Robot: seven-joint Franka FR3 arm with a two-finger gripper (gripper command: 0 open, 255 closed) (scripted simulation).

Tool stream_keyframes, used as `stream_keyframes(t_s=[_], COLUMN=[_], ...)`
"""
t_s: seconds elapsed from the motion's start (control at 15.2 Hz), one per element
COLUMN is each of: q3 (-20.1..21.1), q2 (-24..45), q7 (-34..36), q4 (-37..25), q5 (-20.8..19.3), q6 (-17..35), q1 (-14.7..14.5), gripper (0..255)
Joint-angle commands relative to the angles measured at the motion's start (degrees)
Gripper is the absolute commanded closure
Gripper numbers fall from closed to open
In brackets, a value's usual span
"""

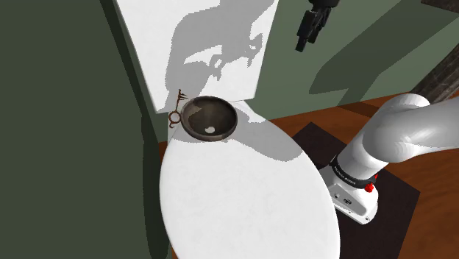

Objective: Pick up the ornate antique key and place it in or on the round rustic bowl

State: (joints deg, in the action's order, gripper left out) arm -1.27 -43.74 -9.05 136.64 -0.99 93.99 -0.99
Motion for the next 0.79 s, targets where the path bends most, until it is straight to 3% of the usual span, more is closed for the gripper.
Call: stream_keyframes(t_s=[0.0,0.73], q3=[0.0,6.77], q2=[0.0,7.85], q7=[0.0,12.45], q4=[0.0,9.31], q5=[0.0,11.1], q6=[0.0,23.65], q1=[0.0,-3.38], gripper=[0,0])
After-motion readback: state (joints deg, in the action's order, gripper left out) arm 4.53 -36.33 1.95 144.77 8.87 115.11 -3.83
